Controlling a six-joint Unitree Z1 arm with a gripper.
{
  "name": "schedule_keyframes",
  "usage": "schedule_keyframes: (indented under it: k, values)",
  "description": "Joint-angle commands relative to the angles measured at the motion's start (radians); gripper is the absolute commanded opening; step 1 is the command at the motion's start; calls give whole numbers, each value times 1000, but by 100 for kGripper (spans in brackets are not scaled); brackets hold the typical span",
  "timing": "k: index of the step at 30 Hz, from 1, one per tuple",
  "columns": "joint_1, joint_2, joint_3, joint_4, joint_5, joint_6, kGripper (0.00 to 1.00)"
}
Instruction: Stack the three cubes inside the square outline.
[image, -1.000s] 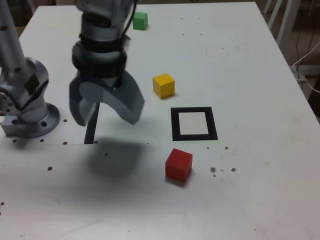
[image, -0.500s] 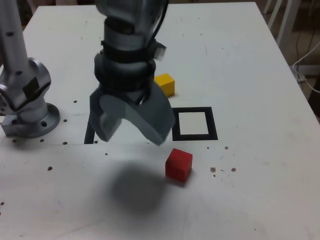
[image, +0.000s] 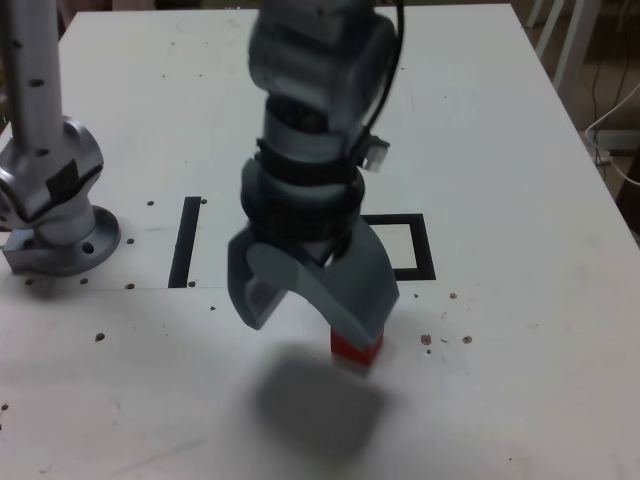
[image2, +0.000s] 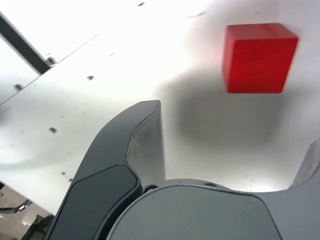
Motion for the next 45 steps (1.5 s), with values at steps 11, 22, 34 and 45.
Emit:
schedule_keyframes:
  k: [11, 22, 34, 45]
  values:
    - [51, 72, 21, -64, -10, 80, 98]
    - [79, 117, 12, -90, -13, 143, 90]
    - [82, 142, -19, -83, 3, 145, 32]
    - [81, 137, -19, -78, 5, 146, 27]
